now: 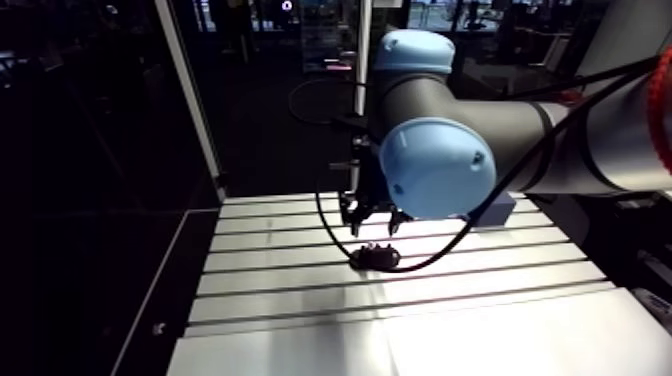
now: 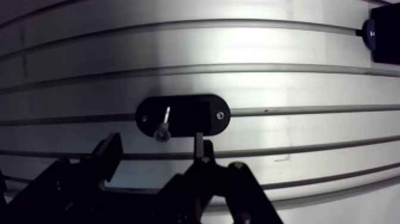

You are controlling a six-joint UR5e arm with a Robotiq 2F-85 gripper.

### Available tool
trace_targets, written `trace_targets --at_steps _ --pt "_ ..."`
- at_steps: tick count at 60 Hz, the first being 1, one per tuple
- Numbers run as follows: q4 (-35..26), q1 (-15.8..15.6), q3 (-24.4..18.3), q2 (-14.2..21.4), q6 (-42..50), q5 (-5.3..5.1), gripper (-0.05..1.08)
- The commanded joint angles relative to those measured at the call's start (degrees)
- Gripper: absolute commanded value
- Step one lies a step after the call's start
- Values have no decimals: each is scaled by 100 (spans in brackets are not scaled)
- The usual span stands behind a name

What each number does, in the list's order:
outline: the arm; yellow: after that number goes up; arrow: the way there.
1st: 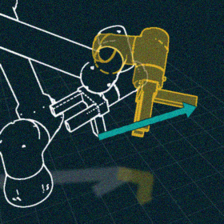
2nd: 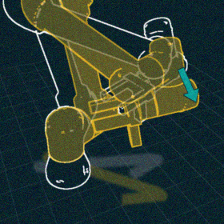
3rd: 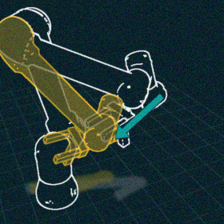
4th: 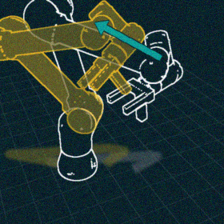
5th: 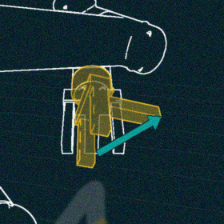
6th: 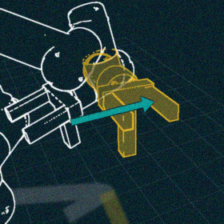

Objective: Pick up the M10 bolt and insert it into the hole until fully seated.

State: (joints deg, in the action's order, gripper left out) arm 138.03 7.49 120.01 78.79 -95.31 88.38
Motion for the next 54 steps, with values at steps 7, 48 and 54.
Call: trace_targets --at_steps 7,48,54 --pt "18 -20 10 -138 -1 -1 38" --pt "19 -20 18 -280 -27 -1 48" --pt "20 -20 19 -298 -27 -1 48"
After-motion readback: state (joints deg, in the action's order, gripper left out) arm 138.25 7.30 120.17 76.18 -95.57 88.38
